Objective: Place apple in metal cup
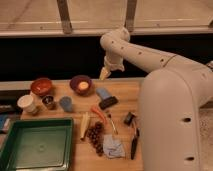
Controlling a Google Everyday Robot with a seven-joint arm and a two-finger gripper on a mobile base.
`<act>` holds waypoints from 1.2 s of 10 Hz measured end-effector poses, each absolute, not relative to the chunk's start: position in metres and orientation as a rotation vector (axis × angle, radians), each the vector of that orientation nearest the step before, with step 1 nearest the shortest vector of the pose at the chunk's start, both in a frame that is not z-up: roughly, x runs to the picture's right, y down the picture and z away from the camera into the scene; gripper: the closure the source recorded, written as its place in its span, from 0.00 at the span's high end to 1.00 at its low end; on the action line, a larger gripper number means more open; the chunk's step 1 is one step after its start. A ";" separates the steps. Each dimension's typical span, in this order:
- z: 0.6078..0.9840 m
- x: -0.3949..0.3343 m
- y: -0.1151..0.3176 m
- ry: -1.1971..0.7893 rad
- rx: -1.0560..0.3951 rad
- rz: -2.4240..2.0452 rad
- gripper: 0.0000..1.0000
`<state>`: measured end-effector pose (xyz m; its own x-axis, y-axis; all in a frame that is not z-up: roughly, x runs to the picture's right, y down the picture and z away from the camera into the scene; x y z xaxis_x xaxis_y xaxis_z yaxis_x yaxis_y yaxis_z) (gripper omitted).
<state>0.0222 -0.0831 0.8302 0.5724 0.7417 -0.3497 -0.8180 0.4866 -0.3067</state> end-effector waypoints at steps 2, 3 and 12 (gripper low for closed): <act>0.821 -0.017 -0.091 0.003 -0.473 0.909 0.80; 0.813 -0.033 -0.090 -0.079 -0.484 0.909 0.80; 0.834 -0.077 -0.065 -0.182 -0.614 0.833 0.80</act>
<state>-0.0771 -0.0652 0.8343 0.6688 0.7388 -0.0825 -0.6370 0.5123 -0.5760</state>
